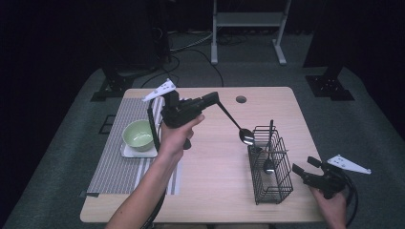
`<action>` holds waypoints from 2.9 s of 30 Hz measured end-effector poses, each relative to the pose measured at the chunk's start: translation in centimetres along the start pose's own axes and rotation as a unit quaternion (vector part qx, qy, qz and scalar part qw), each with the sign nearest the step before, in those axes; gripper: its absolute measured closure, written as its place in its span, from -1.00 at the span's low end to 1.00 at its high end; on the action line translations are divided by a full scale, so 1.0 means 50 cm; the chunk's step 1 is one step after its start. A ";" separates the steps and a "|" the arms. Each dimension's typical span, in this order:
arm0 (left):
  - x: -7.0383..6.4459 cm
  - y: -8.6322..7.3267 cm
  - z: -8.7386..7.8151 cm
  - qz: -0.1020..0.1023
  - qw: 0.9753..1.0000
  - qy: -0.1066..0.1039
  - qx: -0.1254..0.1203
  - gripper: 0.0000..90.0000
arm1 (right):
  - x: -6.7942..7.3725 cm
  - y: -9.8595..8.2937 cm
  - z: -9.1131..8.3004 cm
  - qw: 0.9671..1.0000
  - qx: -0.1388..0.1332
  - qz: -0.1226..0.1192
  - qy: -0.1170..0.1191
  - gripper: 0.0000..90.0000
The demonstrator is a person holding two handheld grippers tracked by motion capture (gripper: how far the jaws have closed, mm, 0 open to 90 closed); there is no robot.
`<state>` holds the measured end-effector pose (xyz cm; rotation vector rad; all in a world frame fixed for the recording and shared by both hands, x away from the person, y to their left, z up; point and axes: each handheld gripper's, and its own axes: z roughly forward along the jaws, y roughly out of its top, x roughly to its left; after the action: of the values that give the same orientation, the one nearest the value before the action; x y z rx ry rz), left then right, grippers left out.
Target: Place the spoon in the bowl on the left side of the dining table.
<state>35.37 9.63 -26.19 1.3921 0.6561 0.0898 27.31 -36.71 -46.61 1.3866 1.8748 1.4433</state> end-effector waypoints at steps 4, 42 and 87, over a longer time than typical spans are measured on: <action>0.029 0.008 -0.030 -0.002 1.000 0.030 0.000 0.99 | -0.001 0.000 0.000 1.000 0.000 0.000 -0.001 -0.64; 0.206 0.030 -0.273 -0.024 0.977 0.210 -0.035 0.98 | -0.001 -0.003 0.006 1.000 0.007 0.003 -0.005 -0.64; 0.311 -0.018 -0.442 -0.067 0.933 0.348 -0.064 0.98 | -0.002 -0.004 0.010 1.000 0.012 0.004 -0.007 -0.64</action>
<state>37.32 35.54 -33.54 1.1703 1.3070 0.5254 27.62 -36.54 -47.01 1.4119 1.8853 1.4155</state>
